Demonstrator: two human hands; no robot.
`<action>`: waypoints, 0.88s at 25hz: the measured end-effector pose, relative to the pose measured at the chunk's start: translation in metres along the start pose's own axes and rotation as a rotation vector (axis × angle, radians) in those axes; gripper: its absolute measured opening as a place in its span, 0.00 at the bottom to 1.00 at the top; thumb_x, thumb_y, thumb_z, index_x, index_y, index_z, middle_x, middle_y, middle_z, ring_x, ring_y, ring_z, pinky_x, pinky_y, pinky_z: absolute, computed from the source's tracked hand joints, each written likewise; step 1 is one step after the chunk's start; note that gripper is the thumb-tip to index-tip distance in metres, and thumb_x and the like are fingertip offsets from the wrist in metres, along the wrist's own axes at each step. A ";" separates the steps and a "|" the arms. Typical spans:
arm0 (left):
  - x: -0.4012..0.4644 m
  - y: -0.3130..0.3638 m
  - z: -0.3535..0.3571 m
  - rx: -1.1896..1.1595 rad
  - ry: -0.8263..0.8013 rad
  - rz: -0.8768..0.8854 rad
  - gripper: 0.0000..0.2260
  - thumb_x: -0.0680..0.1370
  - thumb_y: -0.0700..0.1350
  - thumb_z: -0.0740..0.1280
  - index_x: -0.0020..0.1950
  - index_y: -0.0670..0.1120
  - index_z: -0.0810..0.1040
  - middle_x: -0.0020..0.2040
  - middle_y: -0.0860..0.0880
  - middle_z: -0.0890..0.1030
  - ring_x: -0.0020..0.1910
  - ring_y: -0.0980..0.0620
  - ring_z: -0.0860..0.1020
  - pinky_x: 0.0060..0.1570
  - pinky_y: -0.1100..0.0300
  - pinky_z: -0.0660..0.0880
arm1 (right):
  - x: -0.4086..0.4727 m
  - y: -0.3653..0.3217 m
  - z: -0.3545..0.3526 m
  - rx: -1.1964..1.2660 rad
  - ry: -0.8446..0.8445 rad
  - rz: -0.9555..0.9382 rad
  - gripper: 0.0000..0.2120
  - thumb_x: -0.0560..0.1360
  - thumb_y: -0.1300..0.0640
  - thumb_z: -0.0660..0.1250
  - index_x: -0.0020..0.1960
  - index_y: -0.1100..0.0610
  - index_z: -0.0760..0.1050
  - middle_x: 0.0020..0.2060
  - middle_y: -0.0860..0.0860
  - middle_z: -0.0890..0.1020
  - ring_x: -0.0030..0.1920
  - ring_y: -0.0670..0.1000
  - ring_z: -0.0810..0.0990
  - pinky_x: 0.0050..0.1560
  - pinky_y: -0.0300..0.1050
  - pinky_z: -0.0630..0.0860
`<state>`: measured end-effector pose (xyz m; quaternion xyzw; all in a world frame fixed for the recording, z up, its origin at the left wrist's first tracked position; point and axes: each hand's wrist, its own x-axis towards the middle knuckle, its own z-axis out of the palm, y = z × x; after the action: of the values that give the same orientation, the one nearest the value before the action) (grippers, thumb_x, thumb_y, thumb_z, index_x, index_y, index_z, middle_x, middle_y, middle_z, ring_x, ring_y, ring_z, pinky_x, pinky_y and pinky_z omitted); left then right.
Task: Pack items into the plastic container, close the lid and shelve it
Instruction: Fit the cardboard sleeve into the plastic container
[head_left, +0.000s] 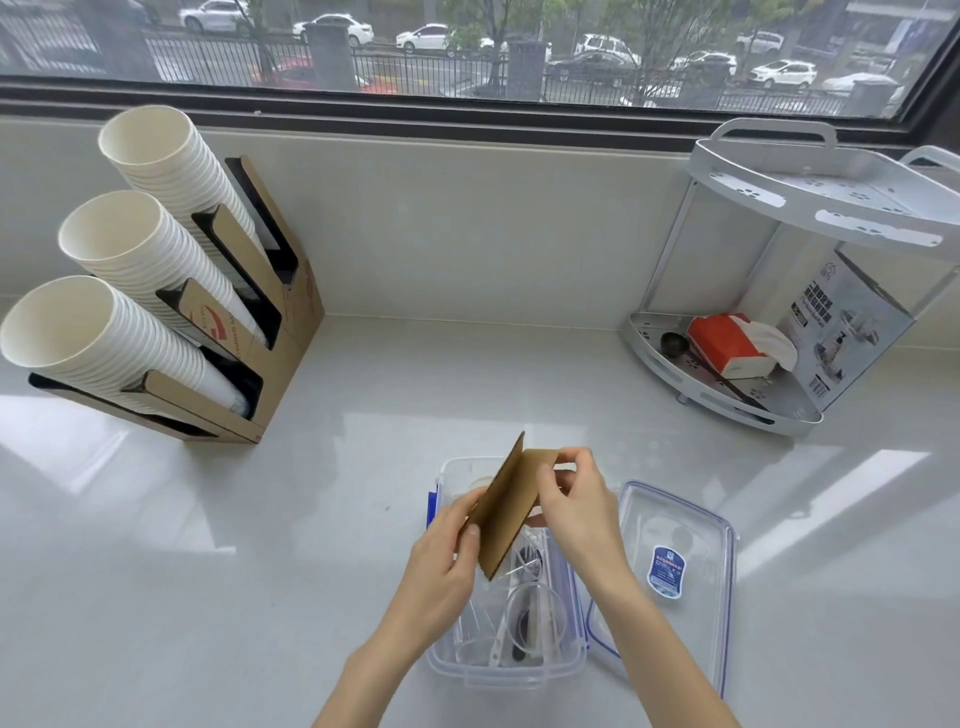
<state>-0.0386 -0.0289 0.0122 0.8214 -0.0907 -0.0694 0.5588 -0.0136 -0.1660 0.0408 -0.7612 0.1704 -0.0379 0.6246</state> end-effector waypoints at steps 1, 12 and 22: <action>-0.001 -0.001 0.003 0.019 -0.026 0.024 0.20 0.78 0.40 0.55 0.55 0.68 0.63 0.57 0.63 0.71 0.56 0.68 0.71 0.55 0.72 0.68 | -0.001 0.000 0.003 0.027 -0.025 0.003 0.05 0.75 0.59 0.59 0.42 0.50 0.68 0.39 0.56 0.82 0.32 0.48 0.82 0.25 0.30 0.74; -0.004 -0.015 0.003 0.062 -0.077 0.028 0.17 0.74 0.52 0.64 0.55 0.71 0.61 0.56 0.67 0.65 0.54 0.68 0.70 0.52 0.73 0.70 | -0.009 0.007 0.011 -0.133 -0.243 -0.035 0.08 0.73 0.56 0.63 0.52 0.49 0.71 0.39 0.39 0.78 0.39 0.39 0.79 0.40 0.30 0.76; -0.005 -0.031 -0.032 0.209 0.104 -0.223 0.16 0.75 0.47 0.63 0.62 0.49 0.70 0.56 0.52 0.73 0.46 0.57 0.74 0.34 0.74 0.69 | -0.018 0.015 0.023 -0.393 -0.307 -0.052 0.07 0.73 0.59 0.59 0.51 0.54 0.72 0.40 0.49 0.79 0.35 0.46 0.75 0.37 0.39 0.74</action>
<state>-0.0345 0.0123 -0.0050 0.8826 0.0234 -0.0784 0.4629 -0.0271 -0.1418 0.0243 -0.8691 0.0579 0.0958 0.4819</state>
